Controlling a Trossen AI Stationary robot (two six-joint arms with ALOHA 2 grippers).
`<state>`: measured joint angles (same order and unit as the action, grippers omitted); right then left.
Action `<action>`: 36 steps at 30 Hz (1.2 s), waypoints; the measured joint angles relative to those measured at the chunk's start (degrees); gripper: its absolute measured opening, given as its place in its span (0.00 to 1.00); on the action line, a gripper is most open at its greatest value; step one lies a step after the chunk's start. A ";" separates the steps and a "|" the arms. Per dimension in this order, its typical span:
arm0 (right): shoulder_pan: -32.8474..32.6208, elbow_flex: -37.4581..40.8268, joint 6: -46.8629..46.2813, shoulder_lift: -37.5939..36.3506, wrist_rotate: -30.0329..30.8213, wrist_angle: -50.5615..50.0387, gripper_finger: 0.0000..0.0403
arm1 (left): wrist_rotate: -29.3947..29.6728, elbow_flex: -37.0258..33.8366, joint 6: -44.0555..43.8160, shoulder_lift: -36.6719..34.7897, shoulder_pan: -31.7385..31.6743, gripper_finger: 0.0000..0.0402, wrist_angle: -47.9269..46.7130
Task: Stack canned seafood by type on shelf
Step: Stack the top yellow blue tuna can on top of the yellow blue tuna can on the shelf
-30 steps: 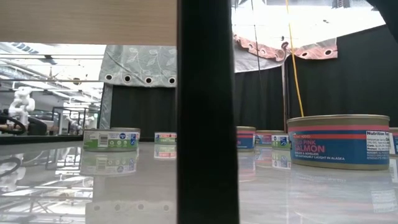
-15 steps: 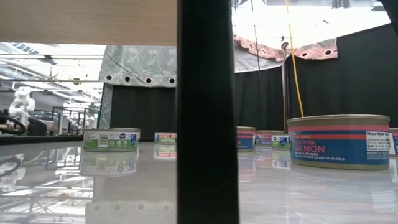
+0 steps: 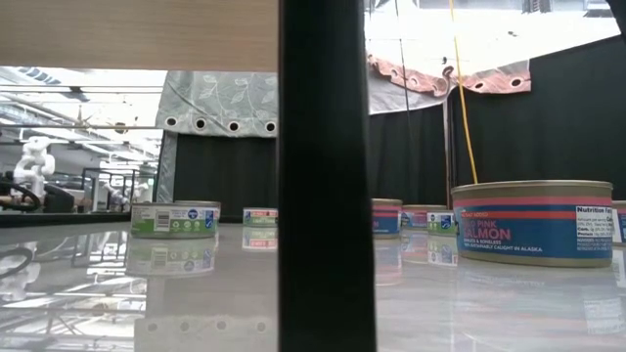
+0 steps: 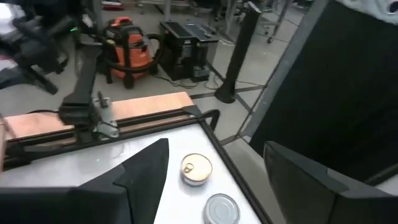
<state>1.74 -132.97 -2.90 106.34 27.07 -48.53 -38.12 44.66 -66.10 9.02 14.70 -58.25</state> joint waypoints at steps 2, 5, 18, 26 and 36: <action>0.02 0.00 -0.44 0.00 0.09 -0.11 0.63 | -1.18 -0.67 2.24 0.51 0.00 0.38 -0.77; 0.02 0.00 -0.98 0.01 0.11 -0.09 0.63 | -4.20 -1.89 4.96 1.40 0.00 0.38 -0.65; 0.90 0.00 -0.55 0.02 0.18 -2.17 0.63 | -9.64 -2.90 16.17 9.36 0.04 0.38 -0.22; 2.01 0.00 1.01 0.04 0.11 -2.41 0.63 | -12.86 -2.90 24.74 15.87 1.06 0.40 -1.49; 2.05 0.00 1.97 0.04 -0.03 -3.26 0.63 | -12.73 -2.90 27.99 21.33 7.29 0.41 -1.39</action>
<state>3.79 -132.97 -0.93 106.39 27.03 -51.79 -50.85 41.76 -38.11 30.36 21.99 -59.64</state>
